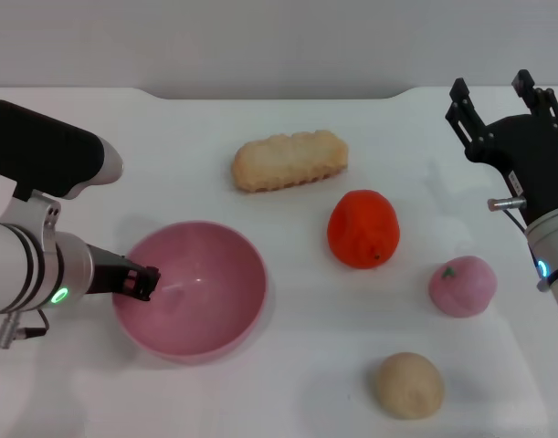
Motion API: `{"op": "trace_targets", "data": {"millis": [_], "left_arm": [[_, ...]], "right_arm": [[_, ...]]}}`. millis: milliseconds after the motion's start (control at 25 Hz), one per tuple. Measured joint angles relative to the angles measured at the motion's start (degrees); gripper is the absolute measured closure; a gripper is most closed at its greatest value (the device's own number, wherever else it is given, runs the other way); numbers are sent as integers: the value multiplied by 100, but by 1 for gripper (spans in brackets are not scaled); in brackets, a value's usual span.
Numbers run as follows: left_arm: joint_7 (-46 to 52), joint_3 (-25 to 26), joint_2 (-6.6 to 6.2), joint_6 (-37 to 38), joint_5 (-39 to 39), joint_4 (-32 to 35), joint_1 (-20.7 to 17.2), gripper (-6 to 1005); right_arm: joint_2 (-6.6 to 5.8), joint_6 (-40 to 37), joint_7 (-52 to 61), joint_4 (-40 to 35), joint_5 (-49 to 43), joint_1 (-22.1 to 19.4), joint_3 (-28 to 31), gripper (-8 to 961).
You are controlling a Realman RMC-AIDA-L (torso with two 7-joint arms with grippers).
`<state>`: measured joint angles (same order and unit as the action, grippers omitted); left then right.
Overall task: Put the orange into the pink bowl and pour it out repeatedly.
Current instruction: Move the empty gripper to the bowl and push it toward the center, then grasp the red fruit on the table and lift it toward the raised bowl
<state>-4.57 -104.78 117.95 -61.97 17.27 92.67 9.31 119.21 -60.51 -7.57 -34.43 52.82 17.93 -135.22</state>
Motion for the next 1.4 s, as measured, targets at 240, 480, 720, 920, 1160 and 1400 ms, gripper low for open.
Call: {"op": "trace_targets", "data": {"millis": [240,480,720,920,1160,1400], "left_arm": [[0,-15,8,26,10,-39,26,666],[-1,-10,9,77,17,-46,27,894],[10,18,8,155,18,-24,34,917],[67,96,-1,518,4,311,-20,928],[13,275,-4,869,-30,651,105,942],[-3,531,-12,1161,-138,736,204,943]], "right_arm": [[-3,-4,-4,17,0,0,6,167],[-3,-5,-4,22,0,7,7,168],[-11,6,-4,5,0,15,7,168],[-21,170,-3,-179,2,5,9,168],[-314,2108,-64,-1750,-442,-385,555,168],[-115,5451,-67,-3750,-2121,-1101,1949,168]]}}
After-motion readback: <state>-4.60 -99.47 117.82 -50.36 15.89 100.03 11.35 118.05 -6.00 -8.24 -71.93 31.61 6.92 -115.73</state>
